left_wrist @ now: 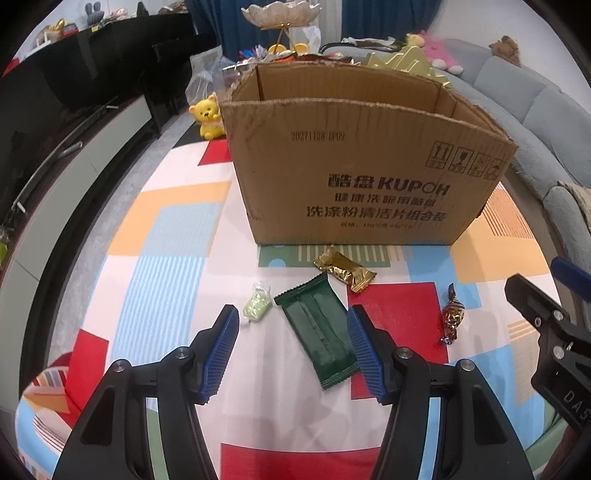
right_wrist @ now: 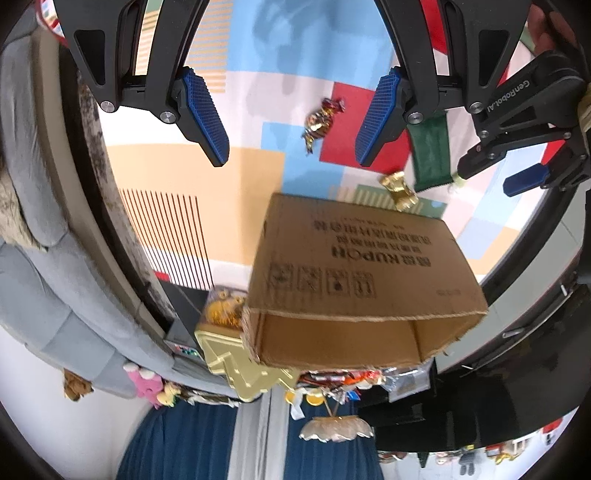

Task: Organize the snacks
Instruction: 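Lower the left gripper to the dark green packet while the right approaches the twist candy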

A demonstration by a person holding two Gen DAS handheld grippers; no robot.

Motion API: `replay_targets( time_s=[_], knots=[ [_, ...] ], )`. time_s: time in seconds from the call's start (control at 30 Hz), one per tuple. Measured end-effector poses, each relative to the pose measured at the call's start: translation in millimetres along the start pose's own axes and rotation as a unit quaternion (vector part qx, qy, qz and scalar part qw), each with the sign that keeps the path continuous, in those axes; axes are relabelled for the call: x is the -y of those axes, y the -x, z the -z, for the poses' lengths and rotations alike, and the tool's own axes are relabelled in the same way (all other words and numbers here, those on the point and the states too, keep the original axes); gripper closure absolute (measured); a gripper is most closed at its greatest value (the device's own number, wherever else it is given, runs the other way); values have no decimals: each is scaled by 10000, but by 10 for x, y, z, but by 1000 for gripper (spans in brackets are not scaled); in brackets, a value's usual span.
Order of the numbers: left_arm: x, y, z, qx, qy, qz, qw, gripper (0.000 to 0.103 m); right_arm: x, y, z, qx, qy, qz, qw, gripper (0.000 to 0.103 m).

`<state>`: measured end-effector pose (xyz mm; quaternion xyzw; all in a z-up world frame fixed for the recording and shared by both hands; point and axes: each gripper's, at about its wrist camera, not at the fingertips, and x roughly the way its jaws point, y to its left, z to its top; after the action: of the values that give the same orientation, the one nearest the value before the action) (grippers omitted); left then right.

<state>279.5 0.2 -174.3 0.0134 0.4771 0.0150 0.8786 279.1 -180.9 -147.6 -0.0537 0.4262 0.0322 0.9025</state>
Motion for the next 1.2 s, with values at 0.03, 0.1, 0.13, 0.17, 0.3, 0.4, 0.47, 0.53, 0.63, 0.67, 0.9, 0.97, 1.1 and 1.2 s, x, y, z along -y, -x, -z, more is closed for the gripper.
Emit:
replay_targets(
  time_s=[0.03, 0.1, 0.13, 0.17, 0.3, 0.4, 0.47, 0.53, 0.63, 0.67, 0.9, 0.97, 1.1, 1.2],
  knots=[
    [1, -10, 5, -2, 67, -27, 10000, 43, 7, -23, 22, -31, -25, 0, 10000, 31],
    [-7, -30, 6, -8, 192, -60, 9998, 38, 6, -64, 37, -64, -45, -4, 10000, 31],
    [-16, -45, 9, -23, 278, -65, 9996, 36, 3, -88, 57, -88, -58, -17, 9999, 31],
    [-19, -61, 9, -32, 313, -69, 9995, 35, 4, -102, 71, -98, -63, -22, 9999, 31],
    [-5, -148, 24, -111, 389, -114, 9991, 35, -13, -177, 123, -158, -73, -52, 9998, 31],
    [7, -212, 40, -200, 490, -87, 9986, 35, -22, -214, 138, -158, -43, -51, 9999, 31],
    [20, -239, 48, -226, 538, -72, 9983, 35, -26, -237, 149, -151, -23, -52, 9999, 31],
    [33, -264, 53, -250, 567, -65, 9981, 35, -35, -271, 167, -161, -8, -59, 9999, 31],
    [39, -322, 53, -332, 665, -39, 9972, 33, -42, -340, 206, -220, -12, -102, 9997, 31],
    [36, -337, 52, -356, 691, -32, 9970, 33, -48, -364, 218, -243, -9, -110, 9996, 31],
    [70, -448, 13, -533, 886, 21, 9946, 33, -93, -498, 257, -374, -17, -182, 9991, 31],
    [79, -476, 4, -579, 926, -12, 9940, 33, -104, -547, 264, -425, -22, -179, 9989, 31],
    [79, -537, -12, -671, 1032, -57, 9924, 33, -106, -639, 284, -534, -94, -151, 9984, 31],
    [71, -580, -21, -723, 1092, -87, 9913, 33, -100, -691, 277, -580, -187, -146, 9980, 31]
  ],
)
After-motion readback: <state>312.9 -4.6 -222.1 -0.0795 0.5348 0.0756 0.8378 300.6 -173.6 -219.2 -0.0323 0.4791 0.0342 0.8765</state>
